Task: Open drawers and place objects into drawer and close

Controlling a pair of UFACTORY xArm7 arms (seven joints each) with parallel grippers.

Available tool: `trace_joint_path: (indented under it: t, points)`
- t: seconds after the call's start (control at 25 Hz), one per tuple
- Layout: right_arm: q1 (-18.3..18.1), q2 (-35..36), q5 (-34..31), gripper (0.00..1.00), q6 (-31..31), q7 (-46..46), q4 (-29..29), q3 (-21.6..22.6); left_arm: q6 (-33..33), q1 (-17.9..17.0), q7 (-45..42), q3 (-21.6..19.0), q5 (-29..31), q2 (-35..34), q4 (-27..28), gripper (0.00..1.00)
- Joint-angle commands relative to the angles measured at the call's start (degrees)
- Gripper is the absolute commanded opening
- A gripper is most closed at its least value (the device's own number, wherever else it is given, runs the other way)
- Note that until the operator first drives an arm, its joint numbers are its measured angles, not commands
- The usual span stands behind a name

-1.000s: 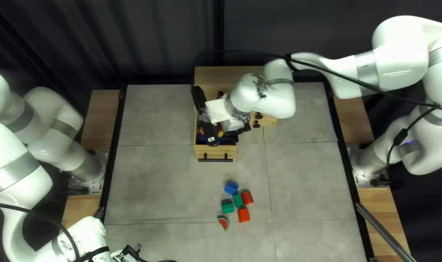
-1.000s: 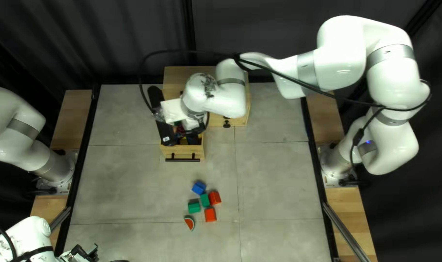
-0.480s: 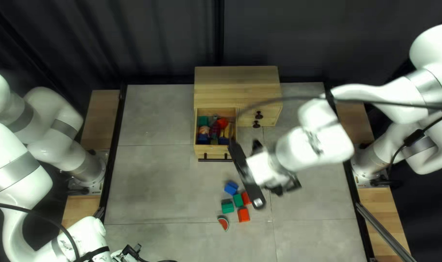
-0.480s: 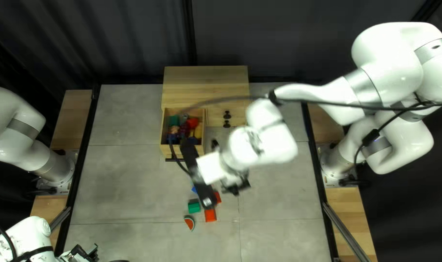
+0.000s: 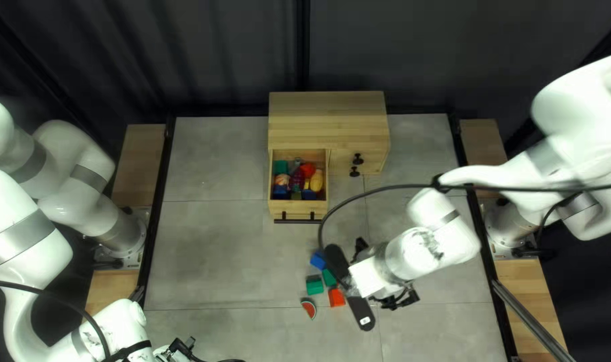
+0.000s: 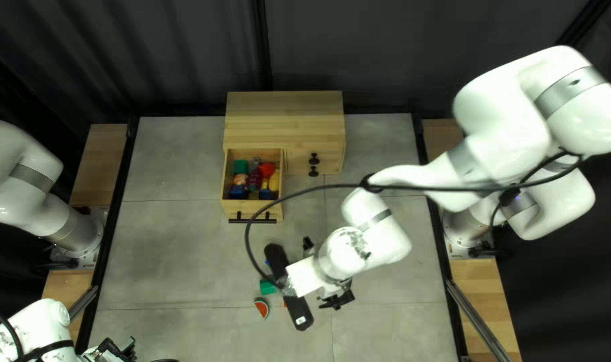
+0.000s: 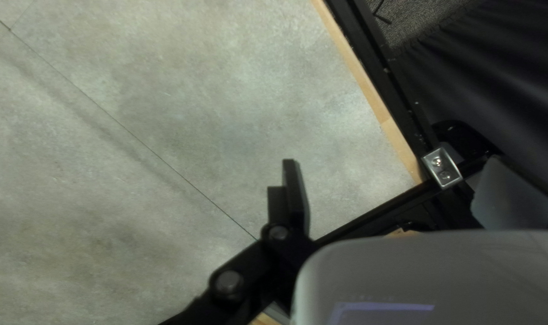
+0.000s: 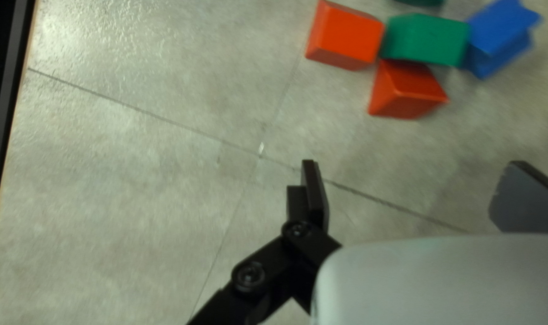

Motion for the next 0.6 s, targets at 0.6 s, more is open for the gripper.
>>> trace_joint_path:
  t: [0.6]
  points:
    - [-5.0,7.1,5.6,1.00,-0.9,-8.2,3.6,0.1,0.0,0.0,0.0,0.0,0.0,0.0,0.0,1.00]
